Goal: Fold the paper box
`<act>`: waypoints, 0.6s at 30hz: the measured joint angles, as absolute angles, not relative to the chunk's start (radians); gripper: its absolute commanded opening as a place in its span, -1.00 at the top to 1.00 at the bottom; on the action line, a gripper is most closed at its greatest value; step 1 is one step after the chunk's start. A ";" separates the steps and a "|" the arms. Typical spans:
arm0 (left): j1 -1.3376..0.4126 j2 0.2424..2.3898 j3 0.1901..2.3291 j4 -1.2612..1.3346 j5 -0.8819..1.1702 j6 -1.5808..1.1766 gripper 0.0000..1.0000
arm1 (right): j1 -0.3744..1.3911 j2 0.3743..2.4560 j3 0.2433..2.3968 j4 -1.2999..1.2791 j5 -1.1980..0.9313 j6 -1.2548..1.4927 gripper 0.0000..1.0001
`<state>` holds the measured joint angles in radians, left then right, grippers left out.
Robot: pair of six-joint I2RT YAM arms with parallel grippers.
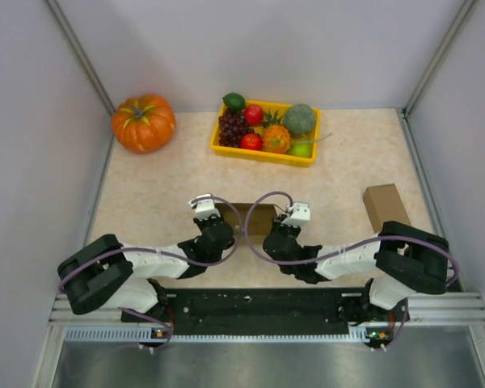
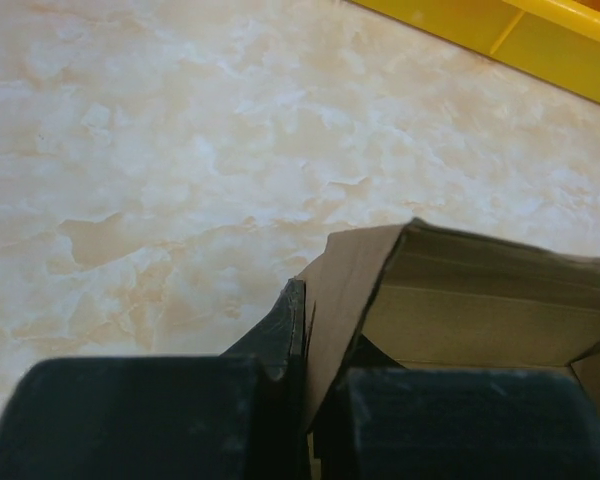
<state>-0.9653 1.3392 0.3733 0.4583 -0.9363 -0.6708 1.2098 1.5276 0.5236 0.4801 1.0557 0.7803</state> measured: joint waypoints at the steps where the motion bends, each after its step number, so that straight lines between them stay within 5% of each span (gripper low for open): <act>1: -0.966 1.339 0.361 0.480 -0.937 -0.671 0.99 | 1.215 1.528 0.523 0.475 1.059 0.791 0.70; 4: -0.974 1.340 0.339 0.523 -0.952 -0.675 1.00 | 1.232 1.522 0.525 0.438 1.062 0.812 0.02; 7: -0.989 1.340 0.339 0.518 -0.983 -0.684 1.00 | 1.250 1.471 0.538 0.292 1.015 0.829 -0.39; 11: -1.010 1.348 0.339 0.510 -1.020 -0.693 1.00 | 1.257 1.332 0.535 0.065 0.925 0.815 -0.51; 13: -1.014 1.348 0.339 0.503 -1.035 -0.695 1.00 | 1.259 1.225 0.526 -0.009 0.869 0.786 -0.72; 18: -1.025 1.350 0.339 0.490 -1.065 -0.706 1.00 | 1.214 0.902 0.530 -0.179 0.639 0.654 -0.80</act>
<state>-1.0248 1.3502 0.3386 0.4904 -1.0653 -0.7059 1.2140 0.9024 0.5297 -0.1795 0.6392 0.6544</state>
